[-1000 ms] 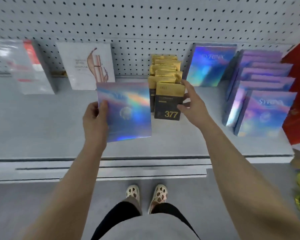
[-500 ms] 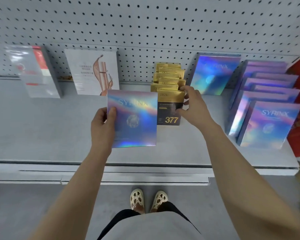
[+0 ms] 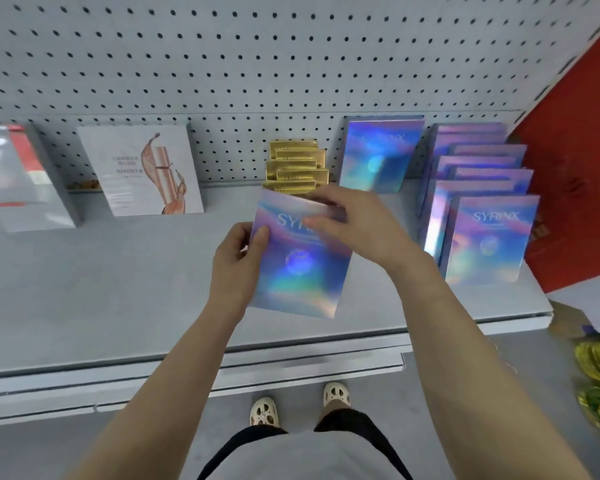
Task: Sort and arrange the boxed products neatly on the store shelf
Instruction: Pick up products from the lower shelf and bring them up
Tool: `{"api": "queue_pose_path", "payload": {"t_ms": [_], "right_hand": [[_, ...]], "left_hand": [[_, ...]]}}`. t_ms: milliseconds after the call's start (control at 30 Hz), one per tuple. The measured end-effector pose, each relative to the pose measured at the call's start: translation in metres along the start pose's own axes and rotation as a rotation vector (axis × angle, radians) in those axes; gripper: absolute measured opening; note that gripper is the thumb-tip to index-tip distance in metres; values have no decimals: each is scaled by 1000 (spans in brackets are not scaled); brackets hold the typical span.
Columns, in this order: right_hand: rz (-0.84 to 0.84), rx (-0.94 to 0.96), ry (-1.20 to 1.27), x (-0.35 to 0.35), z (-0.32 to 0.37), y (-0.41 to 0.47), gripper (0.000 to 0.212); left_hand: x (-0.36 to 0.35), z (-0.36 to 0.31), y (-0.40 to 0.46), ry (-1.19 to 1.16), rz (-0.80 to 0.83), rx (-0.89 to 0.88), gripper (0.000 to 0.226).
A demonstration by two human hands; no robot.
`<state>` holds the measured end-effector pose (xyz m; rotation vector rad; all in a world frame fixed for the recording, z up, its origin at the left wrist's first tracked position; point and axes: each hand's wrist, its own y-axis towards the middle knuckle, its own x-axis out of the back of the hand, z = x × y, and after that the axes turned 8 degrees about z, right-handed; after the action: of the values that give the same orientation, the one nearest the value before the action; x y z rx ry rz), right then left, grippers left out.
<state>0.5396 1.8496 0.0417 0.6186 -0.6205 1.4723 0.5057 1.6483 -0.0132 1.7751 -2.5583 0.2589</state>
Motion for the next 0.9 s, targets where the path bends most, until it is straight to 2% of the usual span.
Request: {"api": "queue_pose_path", "payload": {"t_ms": [167, 233, 267, 333, 433, 500, 667, 900], "right_hand": [[26, -26, 101, 49, -30, -6, 31], [20, -35, 83, 75, -47, -6, 32], [12, -35, 77, 87, -56, -4, 31], [-17, -30, 60, 109, -73, 3, 30], [-54, -48, -25, 131, -97, 21, 30], [-47, -41, -66, 136, -110, 34, 31], [-34, 6, -169, 126, -127, 63, 31], [-171, 72, -369, 113, -138, 78, 39]], "left_hand": [[-52, -22, 15, 60, 59, -106, 20], [-74, -31, 27, 114, 68, -138, 10], [-85, -36, 33, 163, 75, -160, 12], [-103, -44, 48, 306, 93, -237, 27], [-119, -51, 67, 670, 10, -340, 38], [-123, -51, 75, 825, -34, -329, 41], [-126, -43, 85, 1044, -60, -332, 44], [-124, -31, 91, 1167, -68, -287, 41]]}}
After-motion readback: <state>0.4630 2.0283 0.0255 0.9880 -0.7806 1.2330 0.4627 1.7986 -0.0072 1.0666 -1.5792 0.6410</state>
